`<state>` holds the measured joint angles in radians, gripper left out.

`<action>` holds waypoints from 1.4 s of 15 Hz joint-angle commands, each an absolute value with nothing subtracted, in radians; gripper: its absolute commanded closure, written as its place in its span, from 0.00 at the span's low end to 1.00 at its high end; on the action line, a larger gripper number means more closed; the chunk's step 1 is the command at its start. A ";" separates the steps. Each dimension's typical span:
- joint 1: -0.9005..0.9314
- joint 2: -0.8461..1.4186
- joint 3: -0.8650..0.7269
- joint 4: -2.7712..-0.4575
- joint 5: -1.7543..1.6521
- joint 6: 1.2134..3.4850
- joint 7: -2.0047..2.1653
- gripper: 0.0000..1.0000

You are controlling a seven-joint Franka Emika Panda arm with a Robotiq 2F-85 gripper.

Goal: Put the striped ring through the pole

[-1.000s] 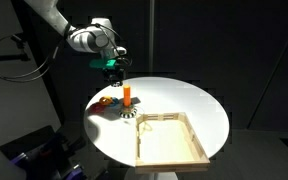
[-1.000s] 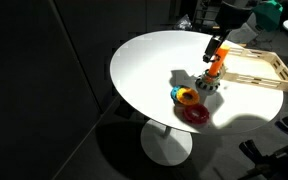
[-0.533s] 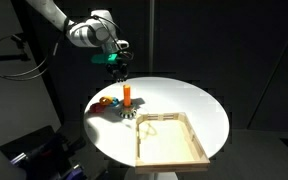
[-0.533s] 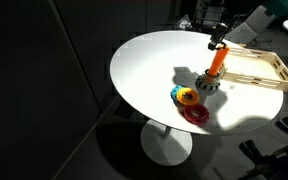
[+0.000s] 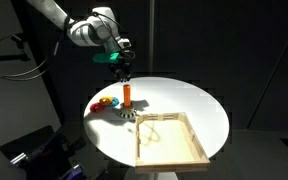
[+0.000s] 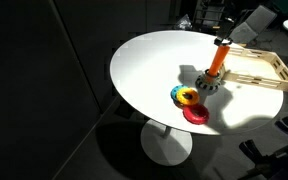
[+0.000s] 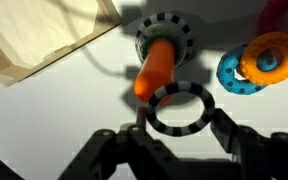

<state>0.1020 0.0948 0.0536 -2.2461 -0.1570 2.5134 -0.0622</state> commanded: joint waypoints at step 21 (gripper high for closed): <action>0.070 0.090 0.028 -2.314 -0.190 2.584 -0.021 0.58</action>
